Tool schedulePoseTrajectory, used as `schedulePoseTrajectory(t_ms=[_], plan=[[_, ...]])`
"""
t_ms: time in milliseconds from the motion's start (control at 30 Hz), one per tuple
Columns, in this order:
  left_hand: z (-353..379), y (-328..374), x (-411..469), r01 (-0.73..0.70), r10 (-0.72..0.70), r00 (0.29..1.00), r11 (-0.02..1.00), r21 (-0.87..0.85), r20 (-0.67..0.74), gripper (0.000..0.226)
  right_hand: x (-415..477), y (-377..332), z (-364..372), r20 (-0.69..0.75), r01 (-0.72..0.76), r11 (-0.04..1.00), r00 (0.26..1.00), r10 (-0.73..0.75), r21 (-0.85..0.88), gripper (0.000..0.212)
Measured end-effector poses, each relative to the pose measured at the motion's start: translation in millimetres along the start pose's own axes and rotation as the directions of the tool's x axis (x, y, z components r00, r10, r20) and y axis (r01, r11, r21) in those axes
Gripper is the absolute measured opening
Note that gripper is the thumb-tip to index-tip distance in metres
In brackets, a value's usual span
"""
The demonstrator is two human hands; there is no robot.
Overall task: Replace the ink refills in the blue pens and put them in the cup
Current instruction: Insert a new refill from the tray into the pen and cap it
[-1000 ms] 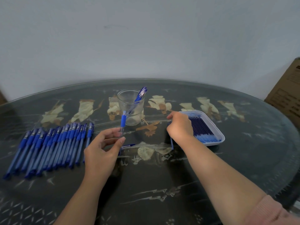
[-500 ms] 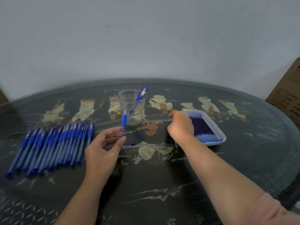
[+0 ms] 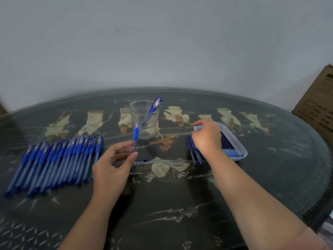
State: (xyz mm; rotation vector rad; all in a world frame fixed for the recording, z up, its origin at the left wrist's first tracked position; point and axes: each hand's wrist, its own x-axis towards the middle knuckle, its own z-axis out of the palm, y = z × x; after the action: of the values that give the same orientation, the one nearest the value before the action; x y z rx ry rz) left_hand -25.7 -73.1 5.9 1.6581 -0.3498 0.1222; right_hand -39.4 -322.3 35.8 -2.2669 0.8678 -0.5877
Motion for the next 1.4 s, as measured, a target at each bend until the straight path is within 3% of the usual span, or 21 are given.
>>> schedulePoseTrajectory(t_ms=[67,267,667,1067,1133,1233,1333,1400], plan=[[0,-1,0,-0.003,0.003,1.000,1.000,-0.003,-0.008,0.032,7,8,-10,-0.027,-0.044,0.998,0.999,0.045,0.040,0.027],[1,2,-2,-0.003,0.003,1.000,1.000,-0.016,-0.014,0.033,13,31,-13,0.132,-0.112,0.968,0.981,0.145,-0.226,0.030],[1,0,-1,0.005,-0.005,1.000,1.000,-0.005,-0.011,0.034,15,40,-11,0.070,-0.134,0.963,0.986,0.154,-0.235,0.026],[1,0,-2,0.018,-0.018,1.000,1.000,-0.001,-0.004,0.033,12,36,-11,0.061,0.049,0.879,0.998,-0.022,-0.474,0.024],[0,-1,-1,0.018,-0.018,1.000,1.000,0.006,0.003,0.034,11,35,-14,0.064,0.027,0.915,0.998,-0.002,-0.402,0.028],[-1,-1,-1,0.016,-0.016,1.000,1.000,-0.002,0.003,0.034,15,30,-19,0.073,-0.104,0.994,0.992,0.106,-0.026,0.027],[0,-2,-1,0.015,-0.015,1.000,1.000,-0.001,0.008,0.033,15,23,-24,0.232,-0.325,0.851,0.941,0.247,0.413,0.020],[0,-2,-2,0.014,-0.014,1.000,1.000,-0.011,0.005,0.033,15,18,-28,0.337,-0.386,0.783,0.911,0.240,0.487,0.020]])
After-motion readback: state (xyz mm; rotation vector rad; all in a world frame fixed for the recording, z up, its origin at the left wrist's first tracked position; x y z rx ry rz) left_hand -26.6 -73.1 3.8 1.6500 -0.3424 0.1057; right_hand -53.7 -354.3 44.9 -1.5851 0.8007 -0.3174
